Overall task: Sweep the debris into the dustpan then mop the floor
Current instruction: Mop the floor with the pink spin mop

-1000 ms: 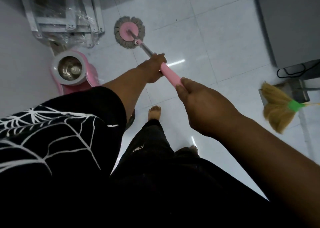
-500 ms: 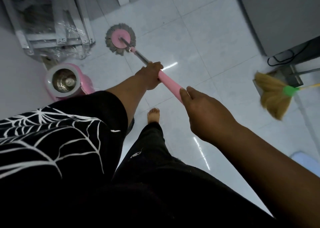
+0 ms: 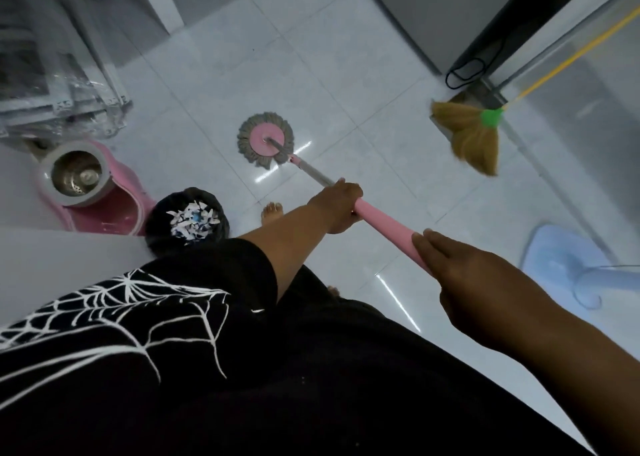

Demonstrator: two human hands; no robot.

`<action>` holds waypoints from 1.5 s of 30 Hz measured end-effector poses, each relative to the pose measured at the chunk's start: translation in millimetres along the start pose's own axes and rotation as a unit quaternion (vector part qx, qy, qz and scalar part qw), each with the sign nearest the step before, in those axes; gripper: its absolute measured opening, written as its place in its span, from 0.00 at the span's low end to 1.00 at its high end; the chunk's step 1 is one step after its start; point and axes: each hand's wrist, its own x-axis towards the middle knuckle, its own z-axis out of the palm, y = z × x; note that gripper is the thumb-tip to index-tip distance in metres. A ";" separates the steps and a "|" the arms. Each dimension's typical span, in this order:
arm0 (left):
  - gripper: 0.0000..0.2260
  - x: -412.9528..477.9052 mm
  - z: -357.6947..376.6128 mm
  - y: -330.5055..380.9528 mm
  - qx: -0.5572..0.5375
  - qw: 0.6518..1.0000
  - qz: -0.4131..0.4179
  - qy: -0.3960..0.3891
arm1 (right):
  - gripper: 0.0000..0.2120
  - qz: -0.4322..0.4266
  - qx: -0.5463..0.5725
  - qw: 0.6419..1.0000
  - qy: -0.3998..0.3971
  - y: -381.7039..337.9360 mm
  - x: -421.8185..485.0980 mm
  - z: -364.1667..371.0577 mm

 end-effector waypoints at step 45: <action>0.26 136.7 -179.3 -152.1 0.052 0.993 -0.098 -0.032 | 0.26 0.026 0.084 0.994 0.072 -33.0 242.9 -104.0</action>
